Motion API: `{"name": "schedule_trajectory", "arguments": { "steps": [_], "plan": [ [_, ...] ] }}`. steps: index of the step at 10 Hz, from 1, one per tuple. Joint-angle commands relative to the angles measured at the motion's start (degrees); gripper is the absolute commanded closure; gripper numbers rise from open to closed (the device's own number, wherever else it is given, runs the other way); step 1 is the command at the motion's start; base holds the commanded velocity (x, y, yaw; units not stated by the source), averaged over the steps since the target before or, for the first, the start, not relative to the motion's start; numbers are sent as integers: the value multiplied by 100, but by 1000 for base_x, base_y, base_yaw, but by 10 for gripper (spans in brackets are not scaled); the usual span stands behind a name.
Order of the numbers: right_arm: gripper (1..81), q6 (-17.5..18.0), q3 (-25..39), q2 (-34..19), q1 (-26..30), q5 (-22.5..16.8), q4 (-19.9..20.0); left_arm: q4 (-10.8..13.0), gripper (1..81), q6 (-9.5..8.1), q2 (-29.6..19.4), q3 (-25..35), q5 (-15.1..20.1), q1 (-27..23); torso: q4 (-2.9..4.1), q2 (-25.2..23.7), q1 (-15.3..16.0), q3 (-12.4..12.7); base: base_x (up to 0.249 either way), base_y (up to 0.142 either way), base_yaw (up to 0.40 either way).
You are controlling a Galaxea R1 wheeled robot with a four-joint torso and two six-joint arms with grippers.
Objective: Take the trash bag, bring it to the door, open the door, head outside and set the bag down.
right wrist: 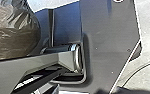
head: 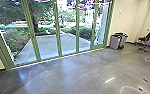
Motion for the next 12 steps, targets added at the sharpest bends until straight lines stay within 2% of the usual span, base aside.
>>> {"name": "schedule_trajectory", "arguments": {
  "steps": [1,4,12],
  "plan": [
    [10,-15,23,10,191,-321,-43,-31,811,18,-26,-17,363,-332,0,0,0,0,0,0,-158],
    [10,-15,23,27,200,-321,-52,-22,811,18,-35,-17,363,-340,0,0,0,0,0,0,-113],
    [10,-15,23,36,209,-321,-52,13,811,26,-26,-17,363,-332,0,0,0,0,0,0,0]
  ]
}}
